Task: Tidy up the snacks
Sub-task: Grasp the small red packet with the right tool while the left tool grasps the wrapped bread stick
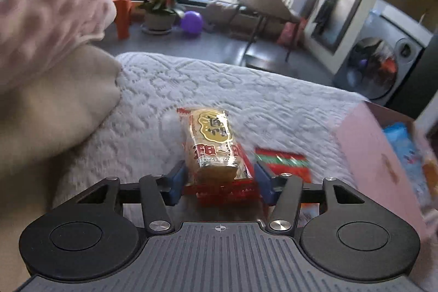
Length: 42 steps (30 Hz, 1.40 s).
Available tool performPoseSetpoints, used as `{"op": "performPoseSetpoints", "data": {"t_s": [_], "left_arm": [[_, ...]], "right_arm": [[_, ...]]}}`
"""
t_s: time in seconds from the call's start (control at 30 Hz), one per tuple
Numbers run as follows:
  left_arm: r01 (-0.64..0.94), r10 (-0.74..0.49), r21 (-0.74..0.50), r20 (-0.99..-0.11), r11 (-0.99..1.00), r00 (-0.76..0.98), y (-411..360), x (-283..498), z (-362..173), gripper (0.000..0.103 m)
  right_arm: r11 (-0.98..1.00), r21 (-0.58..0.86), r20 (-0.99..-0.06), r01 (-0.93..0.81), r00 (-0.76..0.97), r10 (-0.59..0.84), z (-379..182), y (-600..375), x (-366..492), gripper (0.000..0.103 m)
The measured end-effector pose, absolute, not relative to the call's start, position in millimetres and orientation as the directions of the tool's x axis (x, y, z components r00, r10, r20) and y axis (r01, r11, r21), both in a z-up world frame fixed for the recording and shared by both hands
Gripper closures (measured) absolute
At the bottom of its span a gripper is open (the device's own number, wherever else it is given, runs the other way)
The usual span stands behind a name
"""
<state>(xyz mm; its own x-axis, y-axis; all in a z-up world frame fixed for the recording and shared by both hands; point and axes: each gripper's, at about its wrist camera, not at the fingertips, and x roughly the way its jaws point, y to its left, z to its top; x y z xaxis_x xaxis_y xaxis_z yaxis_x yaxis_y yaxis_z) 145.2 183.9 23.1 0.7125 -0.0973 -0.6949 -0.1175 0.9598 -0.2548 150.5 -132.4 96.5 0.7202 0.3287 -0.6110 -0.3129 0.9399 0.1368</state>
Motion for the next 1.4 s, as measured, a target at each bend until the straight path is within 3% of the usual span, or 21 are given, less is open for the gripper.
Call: {"op": "performPoseSetpoints", "data": {"t_s": [0.17, 0.37, 0.6, 0.73, 0.77, 0.8, 0.83, 0.9, 1.4], "left_arm": [[-0.071, -0.176, -0.326, -0.667, 0.943, 0.724, 174, 89, 22, 0.045], [-0.065, -0.215, -0.364, -0.675, 0.929, 0.706, 163, 19, 18, 0.045], [-0.028, -0.257, -0.373, -0.688, 0.927, 0.679, 156, -13, 22, 0.045], [-0.035, -0.273, -0.401, -0.681, 0.915, 0.679, 163, -17, 20, 0.045], [-0.036, -0.277, -0.407, -0.68, 0.913, 0.679, 165, -17, 20, 0.045], [-0.036, -0.281, -0.413, -0.678, 0.91, 0.679, 166, -18, 19, 0.045], [-0.035, -0.284, -0.416, -0.676, 0.908, 0.68, 166, -19, 19, 0.045], [-0.035, -0.286, -0.42, -0.674, 0.907, 0.681, 167, -19, 19, 0.045], [0.011, -0.313, -0.406, -0.686, 0.914, 0.656, 146, -12, 20, 0.045]], "right_arm": [[0.935, 0.069, -0.637, -0.347, 0.706, 0.309, 98, -89, 147, 0.03], [0.892, 0.092, -0.678, -0.442, 0.628, 0.381, 89, -22, 149, 0.03], [0.838, 0.146, -0.755, -0.526, 0.488, 0.438, 58, 69, 180, 0.03], [0.831, 0.088, -0.815, -0.549, 0.44, 0.377, 31, 116, 208, 0.03], [0.833, 0.09, -0.832, -0.545, 0.419, 0.364, 25, 120, 214, 0.032], [0.84, 0.092, -0.846, -0.535, 0.403, 0.349, 19, 123, 219, 0.04], [0.845, 0.082, -0.848, -0.528, 0.408, 0.337, 17, 122, 220, 0.041], [0.837, 0.075, -0.839, -0.542, 0.419, 0.347, 21, 117, 214, 0.054], [0.839, 0.129, -0.824, -0.528, 0.414, 0.387, 53, -36, 108, 0.054]]}}
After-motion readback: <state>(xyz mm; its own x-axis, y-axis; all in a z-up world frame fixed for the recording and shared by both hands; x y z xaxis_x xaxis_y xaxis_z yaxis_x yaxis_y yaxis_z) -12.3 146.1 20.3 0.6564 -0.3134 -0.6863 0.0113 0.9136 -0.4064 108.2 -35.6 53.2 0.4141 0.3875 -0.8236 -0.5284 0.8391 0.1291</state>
